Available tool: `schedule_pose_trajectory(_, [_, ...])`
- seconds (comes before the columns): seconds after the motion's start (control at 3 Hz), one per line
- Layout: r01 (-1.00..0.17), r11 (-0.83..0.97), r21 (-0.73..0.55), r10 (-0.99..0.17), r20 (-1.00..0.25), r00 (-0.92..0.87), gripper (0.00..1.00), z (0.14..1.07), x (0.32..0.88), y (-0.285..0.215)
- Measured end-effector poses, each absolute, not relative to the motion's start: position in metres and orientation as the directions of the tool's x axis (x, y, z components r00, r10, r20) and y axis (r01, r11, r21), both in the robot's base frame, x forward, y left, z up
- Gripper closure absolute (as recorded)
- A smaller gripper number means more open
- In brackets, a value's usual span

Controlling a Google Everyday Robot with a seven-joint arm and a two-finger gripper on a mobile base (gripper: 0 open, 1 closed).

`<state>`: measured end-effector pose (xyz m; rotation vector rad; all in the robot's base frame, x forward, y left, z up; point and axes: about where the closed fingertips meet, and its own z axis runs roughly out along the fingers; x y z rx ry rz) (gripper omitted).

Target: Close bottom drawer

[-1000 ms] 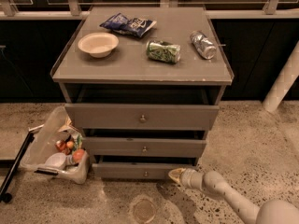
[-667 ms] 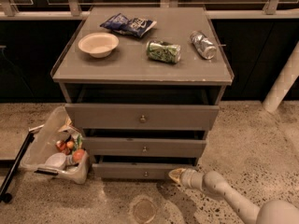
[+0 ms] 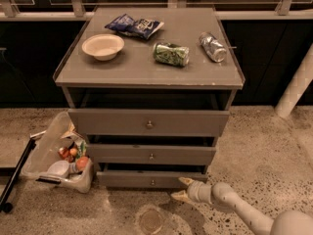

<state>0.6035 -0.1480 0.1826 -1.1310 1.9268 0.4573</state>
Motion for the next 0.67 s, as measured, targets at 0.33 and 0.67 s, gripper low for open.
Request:
schedule_pose_trajectory(0.33, [-0.846, 0.525, -0.094, -0.539, -0.806, -0.245, 0.0, 0.1821, 0.6022, -0.1461])
schedule_pose_trajectory(0.67, [-0.846, 0.525, -0.094, -0.539, -0.806, -0.245, 0.0, 0.1821, 0.6022, -0.1461])
